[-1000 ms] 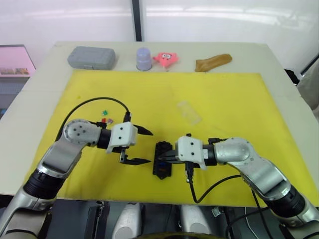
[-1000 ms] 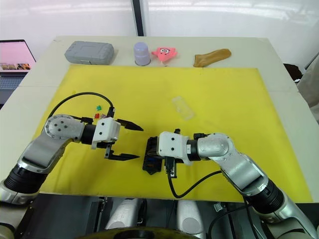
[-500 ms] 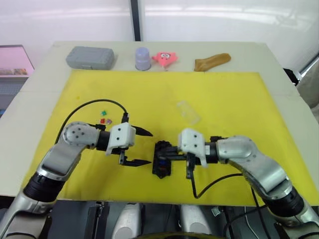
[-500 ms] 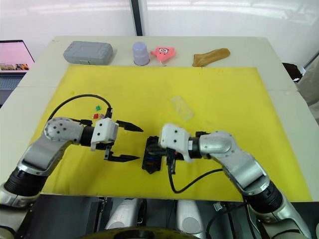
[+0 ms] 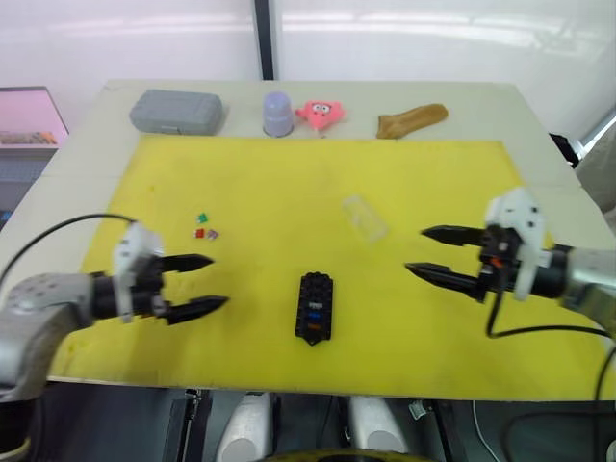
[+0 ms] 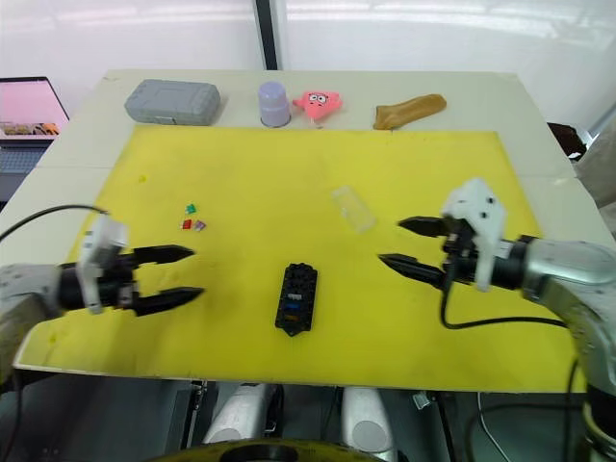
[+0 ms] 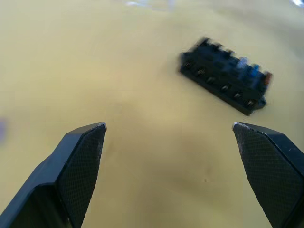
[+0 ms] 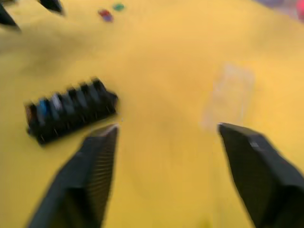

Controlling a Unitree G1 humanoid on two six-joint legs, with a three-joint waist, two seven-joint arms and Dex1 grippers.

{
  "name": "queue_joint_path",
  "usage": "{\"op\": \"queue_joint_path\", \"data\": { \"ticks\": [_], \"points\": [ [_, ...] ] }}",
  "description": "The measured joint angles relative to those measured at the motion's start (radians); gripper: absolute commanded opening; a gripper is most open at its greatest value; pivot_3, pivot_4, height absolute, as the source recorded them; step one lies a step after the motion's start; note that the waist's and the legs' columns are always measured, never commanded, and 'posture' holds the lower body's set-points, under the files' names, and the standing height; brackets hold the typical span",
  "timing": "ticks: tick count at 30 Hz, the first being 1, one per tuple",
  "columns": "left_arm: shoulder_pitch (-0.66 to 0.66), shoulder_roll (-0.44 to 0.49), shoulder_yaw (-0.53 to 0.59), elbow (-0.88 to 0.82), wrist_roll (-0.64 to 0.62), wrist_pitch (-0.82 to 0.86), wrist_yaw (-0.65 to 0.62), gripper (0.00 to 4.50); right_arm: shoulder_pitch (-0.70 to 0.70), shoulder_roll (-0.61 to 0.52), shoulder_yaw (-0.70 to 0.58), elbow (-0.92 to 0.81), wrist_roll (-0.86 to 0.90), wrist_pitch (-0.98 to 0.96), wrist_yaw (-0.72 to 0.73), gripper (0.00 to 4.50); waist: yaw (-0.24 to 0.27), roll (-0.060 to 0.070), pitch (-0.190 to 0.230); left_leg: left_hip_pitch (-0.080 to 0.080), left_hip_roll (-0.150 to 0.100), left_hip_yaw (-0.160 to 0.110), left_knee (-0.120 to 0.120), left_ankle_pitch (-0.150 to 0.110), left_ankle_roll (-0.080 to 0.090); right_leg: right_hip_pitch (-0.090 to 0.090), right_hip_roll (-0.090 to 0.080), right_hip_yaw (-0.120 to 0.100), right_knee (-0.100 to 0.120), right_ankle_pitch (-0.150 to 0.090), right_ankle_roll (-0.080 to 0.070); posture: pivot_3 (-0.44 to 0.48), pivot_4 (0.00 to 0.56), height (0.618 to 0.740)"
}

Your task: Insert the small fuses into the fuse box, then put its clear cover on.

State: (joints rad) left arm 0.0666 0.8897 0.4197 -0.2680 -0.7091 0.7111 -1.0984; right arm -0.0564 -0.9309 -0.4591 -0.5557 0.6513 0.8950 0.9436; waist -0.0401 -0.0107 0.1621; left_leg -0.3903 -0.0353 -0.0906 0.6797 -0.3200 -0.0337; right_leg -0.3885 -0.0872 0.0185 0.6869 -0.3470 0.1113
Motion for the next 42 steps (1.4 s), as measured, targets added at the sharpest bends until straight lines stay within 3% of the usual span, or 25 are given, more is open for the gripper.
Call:
{"op": "queue_joint_path", "data": {
  "ticks": [2,5,9,12,19,22,27,34,42],
  "points": [
    [0.054,0.003,0.127,0.057,-0.033,0.059,0.026,4.50,0.048,-0.022,-0.058,0.074,-0.034,-0.037,0.009,4.49,0.000,0.000,0.000,0.000,0.000,0.000,0.000,0.000,0.000,0.000,0.000,0.000,0.000,0.000,0.000,0.000,0.150,0.740],
    [0.136,0.014,0.220,0.088,-0.055,0.086,0.018,4.50,0.076,-0.035,-0.091,0.147,-0.072,-0.100,0.014,4.49,0.001,0.000,0.000,0.000,0.000,0.001,0.000,0.000,0.000,0.000,0.000,0.000,0.000,0.000,0.000,0.000,0.150,0.740],
    [0.237,0.012,0.251,0.212,0.032,-0.006,0.007,4.50,0.123,-0.035,-0.128,0.234,-0.124,-0.169,0.006,4.49,0.003,0.001,0.000,0.001,0.000,0.001,-0.001,0.000,0.000,0.000,-0.001,0.001,-0.001,0.000,0.000,0.000,0.150,0.740],
    [0.231,0.009,0.261,0.261,0.055,-0.038,0.012,4.50,0.129,-0.029,-0.132,0.247,-0.142,-0.206,-0.015,4.49,0.006,0.001,0.000,0.001,0.000,0.001,-0.001,0.000,-0.001,0.001,-0.003,0.002,-0.001,0.000,0.000,0.000,0.150,0.740],
    [-0.016,0.029,0.253,0.288,-0.147,0.274,0.079,4.50,0.026,-0.024,-0.046,0.171,-0.085,-0.175,-0.054,4.49,0.019,0.001,0.000,0.001,0.000,0.001,-0.001,0.000,-0.001,0.000,-0.002,0.003,-0.001,0.000,0.000,0.000,0.150,0.740],
    [-0.107,0.108,0.162,0.332,-0.185,0.431,0.070,4.50,-0.067,-0.020,0.047,0.102,-0.025,-0.139,-0.056,4.49,0.011,0.001,0.000,0.001,0.000,0.001,-0.001,0.001,-0.002,-0.001,-0.001,0.003,-0.001,0.000,0.000,0.000,0.150,0.740],
    [-0.411,0.048,0.085,0.570,-0.215,0.678,0.180,4.50,-0.228,0.035,0.215,-0.023,0.101,-0.090,-0.059,4.49,0.004,0.001,0.000,0.000,-0.001,0.001,0.001,0.002,-0.005,-0.002,0.000,0.001,0.002,0.000,0.000,0.000,0.150,0.740],
    [-0.575,-0.032,0.073,0.766,-0.208,0.798,0.266,4.50,-0.432,0.163,0.433,-0.040,0.116,-0.073,-0.099,4.49,-0.006,0.000,0.000,-0.001,-0.001,0.001,0.001,0.004,-0.008,-0.005,-0.001,0.001,0.003,0.001,0.001,0.000,0.150,0.740],
    [-0.602,-0.071,0.110,0.861,-0.183,0.799,0.315,4.50,-0.459,0.228,0.540,-0.031,0.073,-0.095,-0.126,4.49,-0.002,0.000,0.000,-0.001,-0.002,0.001,0.001,0.004,-0.009,-0.005,-0.002,0.001,0.003,0.001,0.001,0.000,0.150,0.740]
  ]
}}
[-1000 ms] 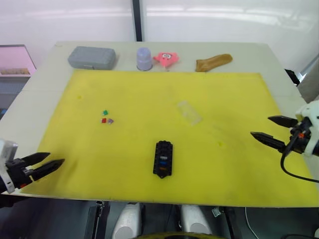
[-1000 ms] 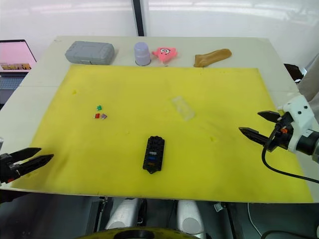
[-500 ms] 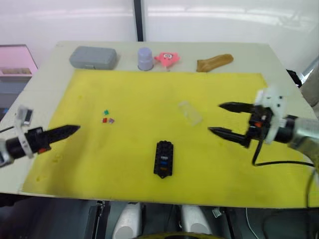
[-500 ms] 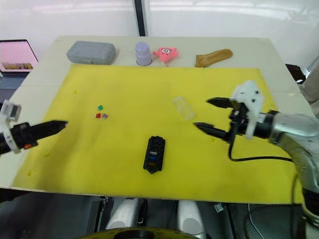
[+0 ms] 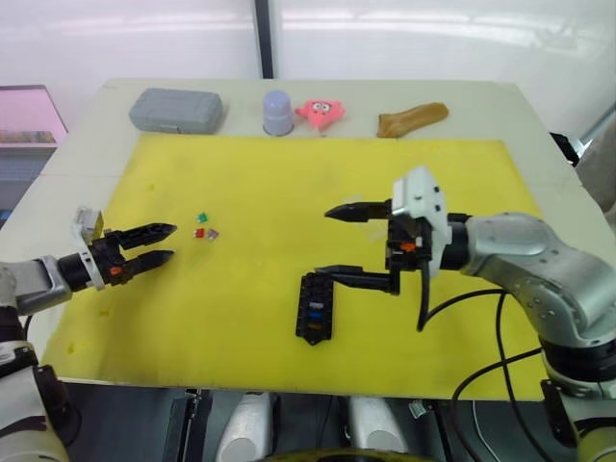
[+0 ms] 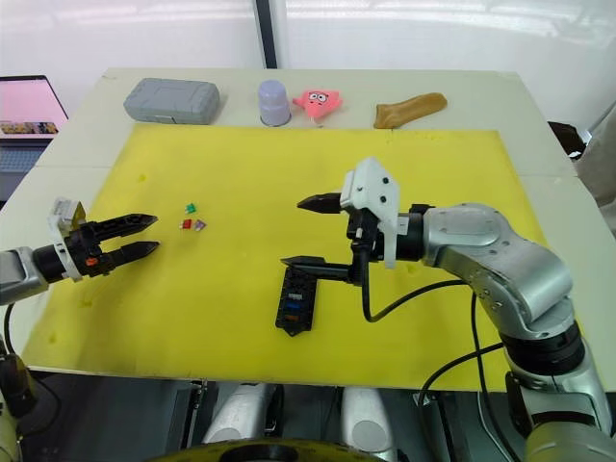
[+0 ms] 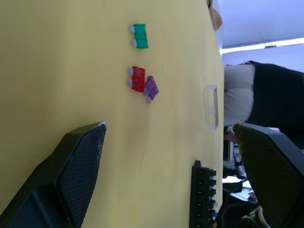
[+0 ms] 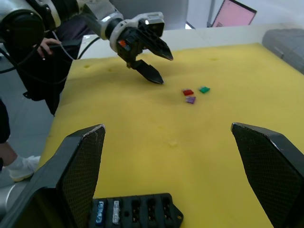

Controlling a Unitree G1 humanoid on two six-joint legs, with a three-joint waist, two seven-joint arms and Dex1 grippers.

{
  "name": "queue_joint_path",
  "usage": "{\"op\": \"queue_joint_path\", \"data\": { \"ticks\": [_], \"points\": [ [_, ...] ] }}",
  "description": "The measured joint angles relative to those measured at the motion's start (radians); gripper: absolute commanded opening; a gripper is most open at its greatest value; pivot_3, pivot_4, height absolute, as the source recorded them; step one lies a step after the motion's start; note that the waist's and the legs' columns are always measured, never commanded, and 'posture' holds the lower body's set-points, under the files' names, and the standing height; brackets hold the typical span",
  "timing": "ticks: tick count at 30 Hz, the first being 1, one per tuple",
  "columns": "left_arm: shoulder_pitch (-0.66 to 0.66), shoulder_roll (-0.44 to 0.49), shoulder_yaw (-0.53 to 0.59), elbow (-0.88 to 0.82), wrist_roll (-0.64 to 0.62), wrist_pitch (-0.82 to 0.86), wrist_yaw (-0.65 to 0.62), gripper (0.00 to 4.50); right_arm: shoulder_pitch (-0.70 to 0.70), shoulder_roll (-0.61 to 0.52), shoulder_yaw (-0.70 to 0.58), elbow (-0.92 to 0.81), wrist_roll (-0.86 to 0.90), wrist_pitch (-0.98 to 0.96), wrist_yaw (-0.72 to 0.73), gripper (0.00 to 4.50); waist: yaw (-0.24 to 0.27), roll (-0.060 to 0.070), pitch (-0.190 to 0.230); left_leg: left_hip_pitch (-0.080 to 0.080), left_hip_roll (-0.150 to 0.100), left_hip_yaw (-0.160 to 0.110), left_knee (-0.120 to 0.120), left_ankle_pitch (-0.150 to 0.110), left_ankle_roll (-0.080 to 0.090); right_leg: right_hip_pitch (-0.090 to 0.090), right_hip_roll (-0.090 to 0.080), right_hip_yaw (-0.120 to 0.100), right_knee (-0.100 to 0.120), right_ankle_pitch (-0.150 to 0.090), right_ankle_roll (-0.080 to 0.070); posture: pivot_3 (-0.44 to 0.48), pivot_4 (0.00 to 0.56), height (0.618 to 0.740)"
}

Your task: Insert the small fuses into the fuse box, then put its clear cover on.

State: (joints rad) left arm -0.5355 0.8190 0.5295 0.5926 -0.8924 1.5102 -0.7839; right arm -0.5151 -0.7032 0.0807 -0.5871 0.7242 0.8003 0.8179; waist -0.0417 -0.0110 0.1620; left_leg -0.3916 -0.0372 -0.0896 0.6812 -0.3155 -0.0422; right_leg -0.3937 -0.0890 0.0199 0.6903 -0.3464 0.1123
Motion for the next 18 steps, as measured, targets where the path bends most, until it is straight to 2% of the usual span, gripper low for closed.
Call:
{"op": "queue_joint_path", "data": {
  "ticks": [10,14,18],
  "points": [
    [-0.061,-0.067,0.032,0.059,0.022,-0.055,0.031,4.50,-0.027,0.023,0.032,0.022,-0.038,-0.013,-0.010,4.49,-0.002,0.000,0.000,0.000,0.000,0.000,0.000,0.000,0.000,0.000,0.000,0.000,0.001,0.000,0.000,0.000,0.150,0.740],
    [-0.103,-0.072,0.042,0.162,0.046,-0.116,0.047,4.50,-0.028,0.025,0.042,0.032,-0.069,-0.016,-0.015,4.49,-0.002,0.000,0.000,0.000,0.000,0.000,0.000,0.001,-0.001,-0.001,0.000,0.000,0.002,0.000,0.000,0.000,0.150,0.740],
    [-0.109,-0.061,0.024,0.189,0.056,-0.127,-0.004,4.50,-0.021,0.020,0.045,0.032,-0.084,-0.022,-0.013,4.49,-0.002,0.000,0.000,0.000,0.000,0.000,0.000,0.001,-0.002,-0.002,0.000,0.000,0.006,0.000,0.000,0.000,0.150,0.740]
  ]
}}
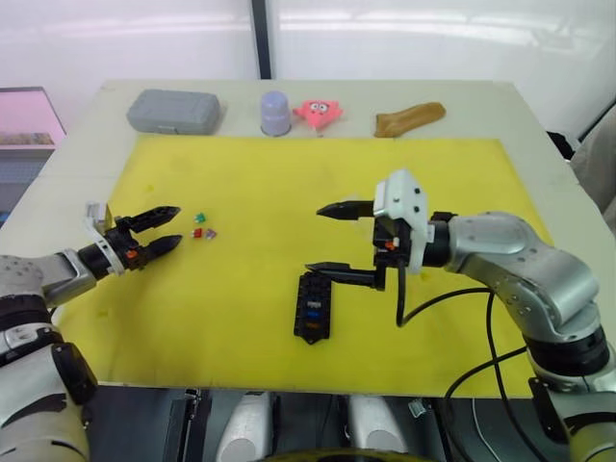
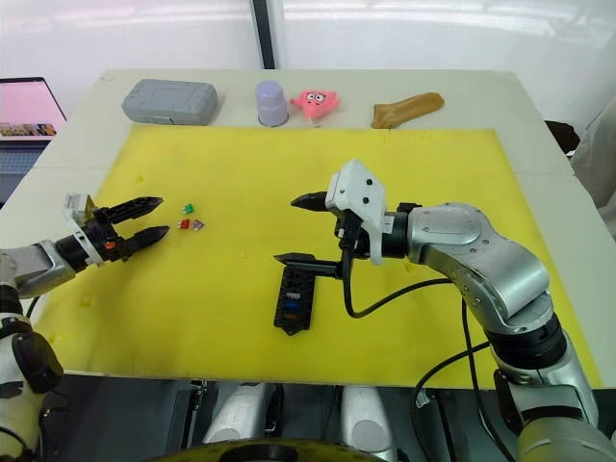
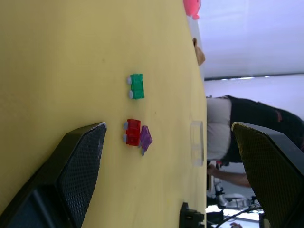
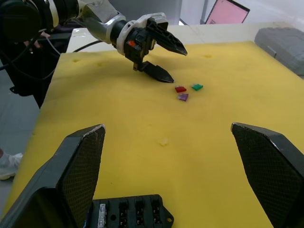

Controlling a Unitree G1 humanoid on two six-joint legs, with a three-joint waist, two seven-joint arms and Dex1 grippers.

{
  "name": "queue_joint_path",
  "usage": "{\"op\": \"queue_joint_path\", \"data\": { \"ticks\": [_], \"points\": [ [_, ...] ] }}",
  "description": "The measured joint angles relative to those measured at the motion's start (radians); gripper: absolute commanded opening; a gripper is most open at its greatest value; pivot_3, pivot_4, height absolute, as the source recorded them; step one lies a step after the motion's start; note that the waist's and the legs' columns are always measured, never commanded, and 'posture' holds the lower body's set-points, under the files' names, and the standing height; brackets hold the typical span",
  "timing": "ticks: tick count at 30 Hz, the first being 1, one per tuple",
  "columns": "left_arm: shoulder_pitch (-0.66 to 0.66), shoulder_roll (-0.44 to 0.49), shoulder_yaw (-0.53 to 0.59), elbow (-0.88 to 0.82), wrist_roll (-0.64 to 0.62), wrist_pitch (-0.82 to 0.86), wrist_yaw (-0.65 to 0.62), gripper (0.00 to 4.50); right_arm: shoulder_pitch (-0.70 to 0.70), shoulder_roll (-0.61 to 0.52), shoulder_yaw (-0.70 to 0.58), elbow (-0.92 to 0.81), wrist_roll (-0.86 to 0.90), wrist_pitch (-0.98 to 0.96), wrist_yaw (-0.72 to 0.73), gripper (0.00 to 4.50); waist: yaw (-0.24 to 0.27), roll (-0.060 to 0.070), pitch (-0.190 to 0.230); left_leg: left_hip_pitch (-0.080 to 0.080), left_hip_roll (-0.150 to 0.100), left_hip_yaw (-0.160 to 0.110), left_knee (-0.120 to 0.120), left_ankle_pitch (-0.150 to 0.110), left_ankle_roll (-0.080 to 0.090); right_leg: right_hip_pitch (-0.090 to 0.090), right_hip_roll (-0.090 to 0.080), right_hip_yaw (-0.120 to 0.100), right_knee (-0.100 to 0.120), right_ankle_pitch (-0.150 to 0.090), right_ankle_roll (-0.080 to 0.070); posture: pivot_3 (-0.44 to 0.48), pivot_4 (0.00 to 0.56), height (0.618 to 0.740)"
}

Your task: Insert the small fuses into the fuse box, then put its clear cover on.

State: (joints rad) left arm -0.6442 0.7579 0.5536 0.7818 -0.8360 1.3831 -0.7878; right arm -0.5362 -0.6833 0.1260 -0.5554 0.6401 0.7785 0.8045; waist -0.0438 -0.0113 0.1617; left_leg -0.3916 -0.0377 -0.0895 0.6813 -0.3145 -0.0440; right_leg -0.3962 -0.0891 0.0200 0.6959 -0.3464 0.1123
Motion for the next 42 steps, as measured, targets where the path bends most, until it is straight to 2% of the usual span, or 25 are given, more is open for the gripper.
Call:
{"op": "queue_joint_path", "data": {
  "ticks": [9,24,42],
  "points": [
    [0.014,-0.002,-0.104,-0.054,0.041,-0.026,-0.102,4.50,0.012,-0.006,0.009,0.000,-0.042,-0.001,0.001,4.49,0.003,0.000,0.000,0.000,-0.001,0.000,0.000,0.000,0.000,0.000,-0.001,0.000,0.001,0.000,0.000,0.000,0.150,0.740],
    [-0.039,-0.060,-0.129,-0.041,0.087,-0.041,-0.125,4.50,0.021,-0.012,0.010,-0.001,-0.078,-0.001,0.006,4.49,0.035,0.000,0.000,0.000,-0.007,-0.001,0.001,0.000,0.001,0.001,-0.006,-0.001,0.001,0.000,0.000,0.000,0.150,0.740],
    [-0.085,-0.095,-0.162,-0.015,0.144,-0.060,-0.149,4.50,0.043,-0.015,0.009,-0.012,-0.086,0.006,-0.020,4.49,0.037,0.000,0.000,0.000,-0.010,-0.004,0.002,0.000,0.001,0.004,-0.008,-0.003,0.000,0.000,0.000,0.000,0.150,0.740]
  ]
}}
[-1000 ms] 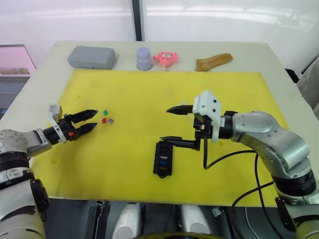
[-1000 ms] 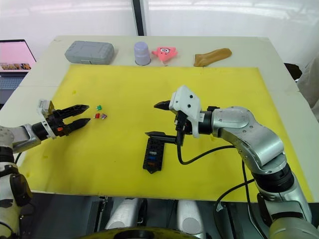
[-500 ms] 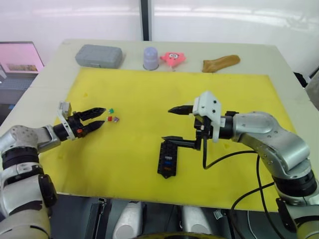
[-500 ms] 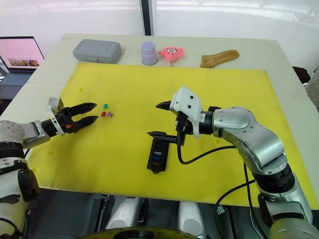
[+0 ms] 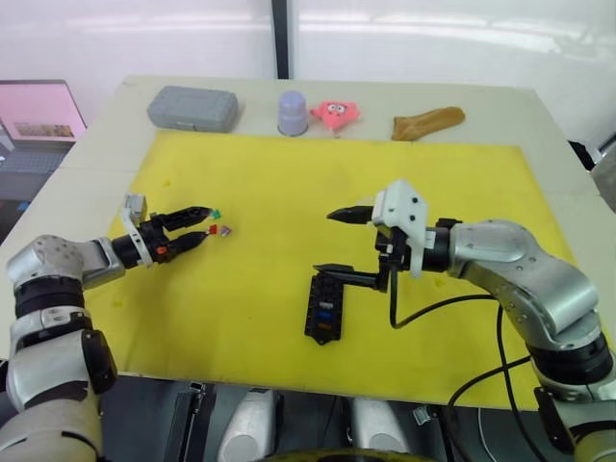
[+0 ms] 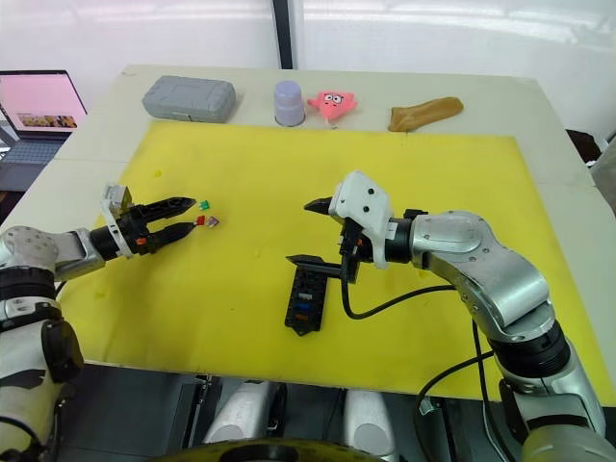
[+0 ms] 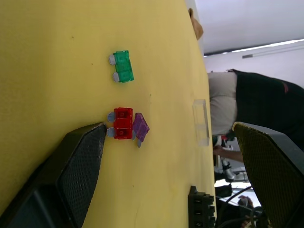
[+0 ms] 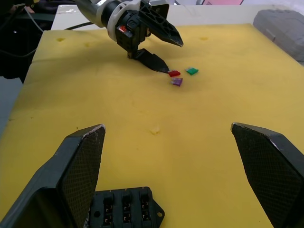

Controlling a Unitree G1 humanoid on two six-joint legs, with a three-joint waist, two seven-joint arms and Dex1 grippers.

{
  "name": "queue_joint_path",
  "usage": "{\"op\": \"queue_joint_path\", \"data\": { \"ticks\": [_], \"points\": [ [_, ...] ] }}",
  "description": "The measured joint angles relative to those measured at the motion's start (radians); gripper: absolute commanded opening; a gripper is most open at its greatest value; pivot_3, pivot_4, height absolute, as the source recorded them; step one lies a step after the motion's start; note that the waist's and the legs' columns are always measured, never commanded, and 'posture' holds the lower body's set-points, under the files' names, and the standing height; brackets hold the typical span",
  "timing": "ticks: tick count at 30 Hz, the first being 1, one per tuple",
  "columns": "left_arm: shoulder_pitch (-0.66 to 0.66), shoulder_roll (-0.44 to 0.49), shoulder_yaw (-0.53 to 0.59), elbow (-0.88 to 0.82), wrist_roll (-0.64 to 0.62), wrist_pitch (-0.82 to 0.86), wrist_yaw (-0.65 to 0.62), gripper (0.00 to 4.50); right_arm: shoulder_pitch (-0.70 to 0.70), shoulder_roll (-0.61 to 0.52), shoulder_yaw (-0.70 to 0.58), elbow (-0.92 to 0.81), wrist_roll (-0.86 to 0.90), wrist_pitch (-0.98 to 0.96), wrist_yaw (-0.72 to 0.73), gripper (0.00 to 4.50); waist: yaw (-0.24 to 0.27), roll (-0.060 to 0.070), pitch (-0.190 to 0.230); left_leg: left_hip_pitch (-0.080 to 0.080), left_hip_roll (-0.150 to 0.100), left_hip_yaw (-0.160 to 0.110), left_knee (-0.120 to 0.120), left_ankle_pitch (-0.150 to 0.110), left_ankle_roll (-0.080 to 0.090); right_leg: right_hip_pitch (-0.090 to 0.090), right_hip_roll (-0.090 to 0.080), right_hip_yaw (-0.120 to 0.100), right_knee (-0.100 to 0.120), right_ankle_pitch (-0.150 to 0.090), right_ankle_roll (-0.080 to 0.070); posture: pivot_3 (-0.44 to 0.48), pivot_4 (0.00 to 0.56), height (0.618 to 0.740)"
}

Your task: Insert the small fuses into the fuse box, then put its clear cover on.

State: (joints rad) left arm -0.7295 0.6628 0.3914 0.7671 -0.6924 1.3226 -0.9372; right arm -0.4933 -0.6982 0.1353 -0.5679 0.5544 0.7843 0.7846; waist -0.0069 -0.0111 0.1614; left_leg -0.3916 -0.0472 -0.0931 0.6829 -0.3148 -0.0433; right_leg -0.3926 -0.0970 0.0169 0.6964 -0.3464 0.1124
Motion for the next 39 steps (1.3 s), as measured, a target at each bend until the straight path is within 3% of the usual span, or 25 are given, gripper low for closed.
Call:
{"op": "queue_joint_path", "data": {
  "ticks": [7,11,23,26,30,31,39],
  "points": [
    [-0.005,-0.029,-0.005,-0.004,0.018,-0.027,0.005,4.50,0.000,-0.018,0.000,-0.017,-0.001,0.006,-0.002,4.49,0.008,0.001,0.000,0.000,-0.001,-0.002,0.000,0.000,0.000,0.001,0.000,0.000,0.000,0.000,0.000,0.000,0.150,0.740],
    [-0.004,-0.046,0.013,-0.005,0.016,-0.033,0.024,3.24,0.000,-0.019,0.000,-0.017,-0.001,0.006,-0.003,4.50,0.017,0.001,0.000,0.000,-0.003,-0.002,0.000,0.000,0.000,0.001,-0.001,0.000,0.000,0.000,0.000,0.000,0.150,0.740],
    [-0.003,-0.055,0.051,0.030,0.014,-0.053,0.053,3.24,0.001,-0.028,0.000,-0.017,-0.012,0.005,-0.003,4.50,0.008,0.001,-0.001,0.000,-0.005,-0.003,0.000,0.000,0.000,0.001,-0.002,0.000,0.000,0.000,0.000,0.000,0.150,0.740],
    [-0.003,-0.053,0.053,0.038,0.016,-0.064,0.058,2.38,0.002,-0.028,0.000,-0.017,-0.017,0.004,-0.002,4.50,0.005,0.001,-0.001,0.000,-0.005,-0.004,0.000,0.000,0.000,0.001,-0.002,0.000,0.000,0.000,0.000,0.000,0.150,0.740],
    [-0.003,-0.050,0.058,0.054,0.016,-0.074,0.067,0.30,0.002,-0.028,0.000,-0.017,-0.020,0.004,-0.002,4.50,-0.009,0.001,0.000,0.000,-0.005,-0.004,0.000,0.000,0.000,0.001,-0.001,0.000,0.000,0.000,0.000,0.000,0.150,0.740],
    [-0.003,-0.046,0.057,0.054,0.016,-0.073,0.065,0.06,0.004,-0.029,-0.001,-0.017,-0.020,0.004,-0.002,4.50,-0.011,0.001,0.000,0.000,-0.005,-0.004,0.000,0.000,0.000,0.001,-0.001,0.000,0.000,0.000,0.000,0.000,0.150,0.740],
    [0.010,0.007,0.051,0.057,0.016,-0.069,0.048,0.06,0.075,-0.096,-0.035,-0.047,-0.011,0.004,0.034,4.50,-0.028,0.001,0.000,0.000,-0.004,-0.007,0.000,0.001,-0.001,-0.001,0.001,0.000,0.000,0.000,0.000,0.000,0.150,0.740]
  ]
}}
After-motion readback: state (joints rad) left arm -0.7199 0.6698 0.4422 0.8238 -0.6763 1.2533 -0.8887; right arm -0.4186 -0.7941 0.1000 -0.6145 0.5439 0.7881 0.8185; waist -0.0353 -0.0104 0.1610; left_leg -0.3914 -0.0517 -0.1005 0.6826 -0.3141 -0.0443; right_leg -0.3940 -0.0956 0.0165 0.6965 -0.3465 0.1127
